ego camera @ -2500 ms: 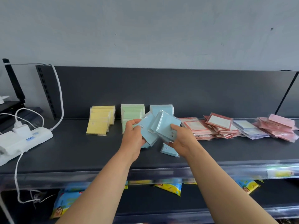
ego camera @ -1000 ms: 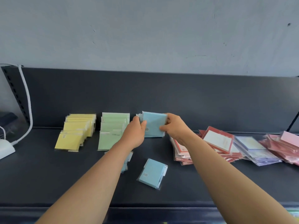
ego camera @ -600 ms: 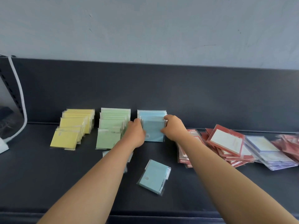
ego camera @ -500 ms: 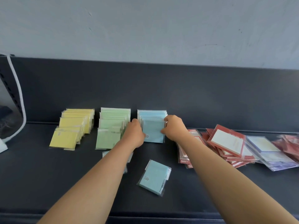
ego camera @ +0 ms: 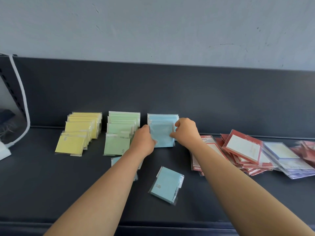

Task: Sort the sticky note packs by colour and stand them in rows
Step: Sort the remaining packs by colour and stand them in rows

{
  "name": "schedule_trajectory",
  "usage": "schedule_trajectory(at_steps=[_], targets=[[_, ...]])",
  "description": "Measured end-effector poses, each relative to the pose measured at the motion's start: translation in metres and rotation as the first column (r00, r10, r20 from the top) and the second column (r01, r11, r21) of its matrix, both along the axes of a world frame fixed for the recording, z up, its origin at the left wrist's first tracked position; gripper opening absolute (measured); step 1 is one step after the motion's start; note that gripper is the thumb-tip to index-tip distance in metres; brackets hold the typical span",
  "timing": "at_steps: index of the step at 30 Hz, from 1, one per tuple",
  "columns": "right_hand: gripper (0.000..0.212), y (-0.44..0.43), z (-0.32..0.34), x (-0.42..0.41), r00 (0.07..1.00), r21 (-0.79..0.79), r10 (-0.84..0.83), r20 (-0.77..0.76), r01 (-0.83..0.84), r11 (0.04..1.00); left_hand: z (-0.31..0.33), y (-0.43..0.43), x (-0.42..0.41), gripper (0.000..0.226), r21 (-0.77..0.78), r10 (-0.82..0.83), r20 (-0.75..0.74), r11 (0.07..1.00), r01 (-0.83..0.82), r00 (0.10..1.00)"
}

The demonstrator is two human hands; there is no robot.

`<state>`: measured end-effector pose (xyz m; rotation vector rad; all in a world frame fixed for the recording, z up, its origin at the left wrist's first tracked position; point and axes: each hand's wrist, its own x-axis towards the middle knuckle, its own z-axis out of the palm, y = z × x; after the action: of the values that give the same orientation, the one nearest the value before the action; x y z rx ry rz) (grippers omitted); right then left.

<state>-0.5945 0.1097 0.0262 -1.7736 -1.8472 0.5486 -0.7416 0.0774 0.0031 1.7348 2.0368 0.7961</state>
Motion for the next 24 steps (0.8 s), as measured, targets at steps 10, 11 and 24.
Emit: schedule_trajectory(at_steps=[10,11,24], targets=[[0.018,-0.005,-0.005,-0.003,0.994,-0.051,0.037,0.100,-0.032,0.998,0.001,-0.005,0.004,0.031,0.000,-0.021,-0.028,1.000,0.021,0.999],[0.018,-0.006,-0.006,-0.002,0.995,-0.043,0.037,0.093,-0.033,0.999,0.000,-0.006,0.004,0.031,-0.008,-0.023,-0.026,1.000,0.023,0.999],[0.041,-0.030,0.004,0.003,0.984,0.069,0.061,0.166,-0.073,0.995,0.017,-0.023,0.001,0.034,0.035,-0.021,-0.006,0.999,0.022,1.000]])
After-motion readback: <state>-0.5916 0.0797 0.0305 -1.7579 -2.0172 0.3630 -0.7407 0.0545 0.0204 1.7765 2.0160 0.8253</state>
